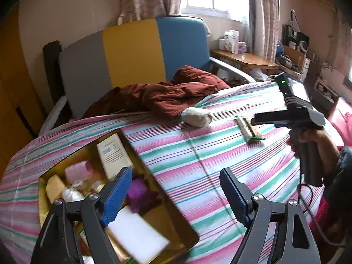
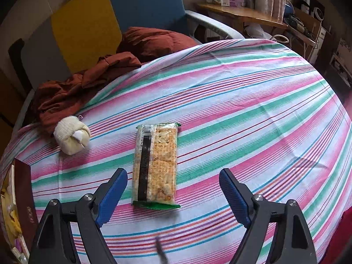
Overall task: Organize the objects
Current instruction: 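Withdraw both tools from the tray toward the remaining cracker pack and sock, then grasp the cracker pack with right tool while left tool grasps the beige sock roll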
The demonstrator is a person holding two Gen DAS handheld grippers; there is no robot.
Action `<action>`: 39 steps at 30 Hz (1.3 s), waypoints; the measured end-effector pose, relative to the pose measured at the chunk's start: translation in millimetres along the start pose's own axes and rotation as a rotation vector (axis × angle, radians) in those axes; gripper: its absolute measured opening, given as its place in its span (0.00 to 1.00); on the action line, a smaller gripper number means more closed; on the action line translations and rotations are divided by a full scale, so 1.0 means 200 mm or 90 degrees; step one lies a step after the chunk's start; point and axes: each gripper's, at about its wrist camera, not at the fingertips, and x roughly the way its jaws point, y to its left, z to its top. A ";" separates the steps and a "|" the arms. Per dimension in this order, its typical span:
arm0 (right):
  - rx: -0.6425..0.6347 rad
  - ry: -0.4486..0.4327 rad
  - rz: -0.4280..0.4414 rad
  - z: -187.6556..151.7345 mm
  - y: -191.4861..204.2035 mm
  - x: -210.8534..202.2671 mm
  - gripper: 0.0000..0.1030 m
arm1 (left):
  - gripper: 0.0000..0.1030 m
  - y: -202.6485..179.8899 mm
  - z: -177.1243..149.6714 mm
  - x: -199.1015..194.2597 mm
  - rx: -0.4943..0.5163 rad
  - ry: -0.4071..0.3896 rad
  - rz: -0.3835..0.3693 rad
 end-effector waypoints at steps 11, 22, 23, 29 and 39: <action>-0.010 0.040 -0.002 0.03 0.04 0.13 0.73 | 0.80 -0.09 0.17 0.20 -0.002 0.033 -0.055; -0.079 0.055 -0.055 0.03 0.11 0.16 0.47 | 0.80 -0.10 0.38 0.56 -0.034 0.103 -0.067; -0.075 0.059 -0.056 0.03 0.10 0.16 0.47 | 0.80 -0.09 0.39 0.61 -0.046 0.117 -0.077; -0.082 0.079 -0.061 0.03 0.10 0.16 0.47 | 0.80 -0.05 0.50 0.85 -0.137 0.166 -0.099; -0.073 0.093 -0.053 0.04 0.08 0.16 0.48 | 0.80 -0.02 0.63 1.23 -0.250 0.222 -0.068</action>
